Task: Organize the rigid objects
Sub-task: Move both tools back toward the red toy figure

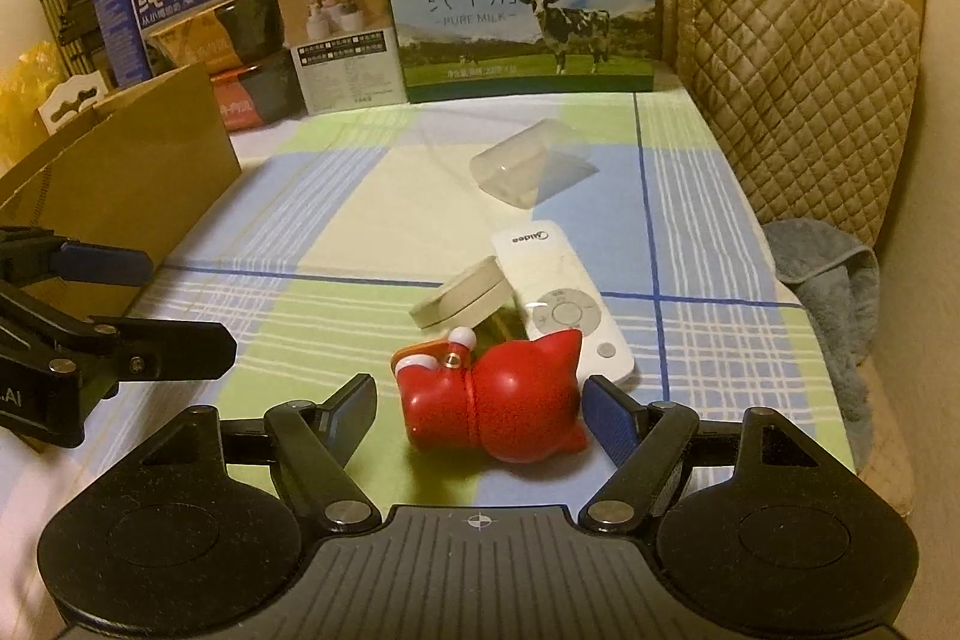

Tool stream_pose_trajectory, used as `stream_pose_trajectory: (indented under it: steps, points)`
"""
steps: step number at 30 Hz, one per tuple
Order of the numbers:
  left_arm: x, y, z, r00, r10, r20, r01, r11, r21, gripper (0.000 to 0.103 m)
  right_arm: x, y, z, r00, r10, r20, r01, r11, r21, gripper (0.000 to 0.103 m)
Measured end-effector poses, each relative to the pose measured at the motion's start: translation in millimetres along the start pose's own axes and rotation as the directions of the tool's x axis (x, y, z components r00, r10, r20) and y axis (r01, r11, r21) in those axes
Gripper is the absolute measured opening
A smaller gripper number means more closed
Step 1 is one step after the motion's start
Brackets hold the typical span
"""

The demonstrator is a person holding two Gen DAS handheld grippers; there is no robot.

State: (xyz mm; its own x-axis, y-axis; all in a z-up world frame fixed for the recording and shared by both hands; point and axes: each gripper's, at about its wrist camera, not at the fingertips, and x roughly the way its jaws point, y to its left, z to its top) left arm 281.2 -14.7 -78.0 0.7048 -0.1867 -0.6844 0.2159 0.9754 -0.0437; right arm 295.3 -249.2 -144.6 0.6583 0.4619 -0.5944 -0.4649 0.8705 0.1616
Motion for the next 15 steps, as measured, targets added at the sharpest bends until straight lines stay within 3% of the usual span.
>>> stream_pose_trajectory:
  steps: [5,15]
  points:
    - [5.1,2.3,0.3,1.000,-0.002,-0.012,0.002,1.000,-0.014,0.102,3.1,-4.1,1.3,1.000,-0.005,-0.006,0.005,1.000,0.023,0.067]
    - [6.8,2.9,-0.9,1.000,-0.002,-0.018,0.002,1.000,-0.022,0.102,7.8,-4.4,0.9,1.000,-0.008,-0.022,0.009,1.000,0.016,0.066]
